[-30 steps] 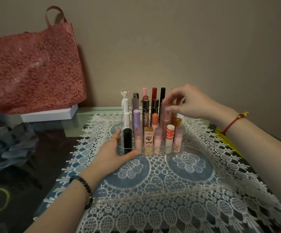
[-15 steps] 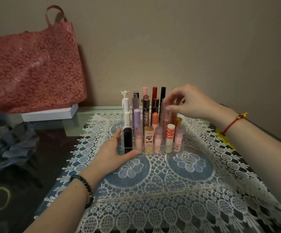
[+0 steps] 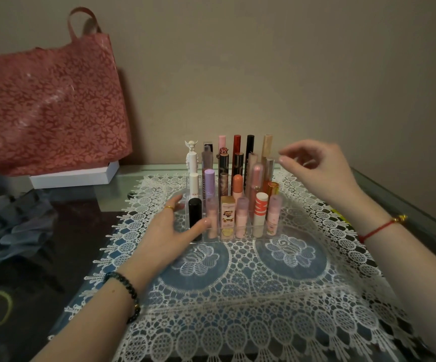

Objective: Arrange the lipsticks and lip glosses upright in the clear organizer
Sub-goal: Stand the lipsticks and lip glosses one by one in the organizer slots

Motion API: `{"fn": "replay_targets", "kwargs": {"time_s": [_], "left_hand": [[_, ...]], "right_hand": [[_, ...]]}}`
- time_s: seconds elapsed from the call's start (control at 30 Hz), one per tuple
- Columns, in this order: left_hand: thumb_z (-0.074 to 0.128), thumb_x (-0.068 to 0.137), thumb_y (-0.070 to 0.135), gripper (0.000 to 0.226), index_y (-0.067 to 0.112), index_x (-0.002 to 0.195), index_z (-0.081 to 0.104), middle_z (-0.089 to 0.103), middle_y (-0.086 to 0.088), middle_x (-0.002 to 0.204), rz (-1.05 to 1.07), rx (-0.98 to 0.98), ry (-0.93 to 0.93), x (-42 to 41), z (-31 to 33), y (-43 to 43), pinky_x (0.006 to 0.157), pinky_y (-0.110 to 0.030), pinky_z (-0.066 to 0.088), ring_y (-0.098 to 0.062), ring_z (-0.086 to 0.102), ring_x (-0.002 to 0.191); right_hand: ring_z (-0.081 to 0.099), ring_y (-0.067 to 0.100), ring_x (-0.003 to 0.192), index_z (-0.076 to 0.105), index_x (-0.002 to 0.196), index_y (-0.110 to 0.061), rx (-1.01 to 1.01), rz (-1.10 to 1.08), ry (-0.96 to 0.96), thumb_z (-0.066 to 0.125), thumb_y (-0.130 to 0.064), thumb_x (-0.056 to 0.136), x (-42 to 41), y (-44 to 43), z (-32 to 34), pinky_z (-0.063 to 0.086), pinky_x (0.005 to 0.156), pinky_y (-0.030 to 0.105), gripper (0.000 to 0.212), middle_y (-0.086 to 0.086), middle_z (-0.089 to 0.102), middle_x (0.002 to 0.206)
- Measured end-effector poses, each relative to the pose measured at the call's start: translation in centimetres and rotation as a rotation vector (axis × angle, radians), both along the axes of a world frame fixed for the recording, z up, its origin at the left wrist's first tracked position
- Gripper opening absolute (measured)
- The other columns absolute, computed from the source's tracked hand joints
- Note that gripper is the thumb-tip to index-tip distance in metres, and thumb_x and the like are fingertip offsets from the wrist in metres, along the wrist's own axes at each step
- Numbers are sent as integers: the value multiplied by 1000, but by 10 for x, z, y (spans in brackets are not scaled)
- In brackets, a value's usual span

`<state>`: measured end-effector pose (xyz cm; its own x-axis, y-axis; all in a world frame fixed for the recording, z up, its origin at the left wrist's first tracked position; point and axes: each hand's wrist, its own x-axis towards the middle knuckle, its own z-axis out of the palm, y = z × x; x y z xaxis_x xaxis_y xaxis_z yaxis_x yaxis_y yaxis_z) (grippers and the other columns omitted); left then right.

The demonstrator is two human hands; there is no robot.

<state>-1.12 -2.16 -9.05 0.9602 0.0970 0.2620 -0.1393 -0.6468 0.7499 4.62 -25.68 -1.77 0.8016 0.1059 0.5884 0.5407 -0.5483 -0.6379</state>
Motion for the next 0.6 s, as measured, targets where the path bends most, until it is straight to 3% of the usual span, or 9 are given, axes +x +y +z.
{"fn": "replay_targets", "kwargs": {"time_s": [0.07,0.17,0.3,0.6], "left_hand": [[65,73,39,64,24,128,36,51,9,113,48,-56,-101,2,0,3,66,-5,37,-2,51,94],[70,71,31,47,21,110,46,53,11,95,66,-50,-205,5,0,6,67,-10,35,1,49,89],[71,71,24,29,23,95,54,57,10,88,58,-22,-261,8,-2,5,68,-13,37,3,50,84],[72,72,20,23,26,89,57,59,13,79,76,-20,-309,7,-4,6,70,2,35,5,52,78]], "right_hand": [[57,8,71,65,89,-26,44,-17,26,66,-21,80,-2,-6,-14,48,64,17,11,-12,64,78],[57,11,74,65,90,-26,125,-19,76,66,-19,79,-5,-8,-40,47,61,16,13,-8,64,82],[58,13,76,65,95,-21,104,0,140,67,-18,78,-9,-8,-58,45,62,17,18,-6,64,85],[57,8,74,65,95,-24,14,27,161,69,-16,76,-10,-6,-64,44,60,16,21,-6,64,87]]}}
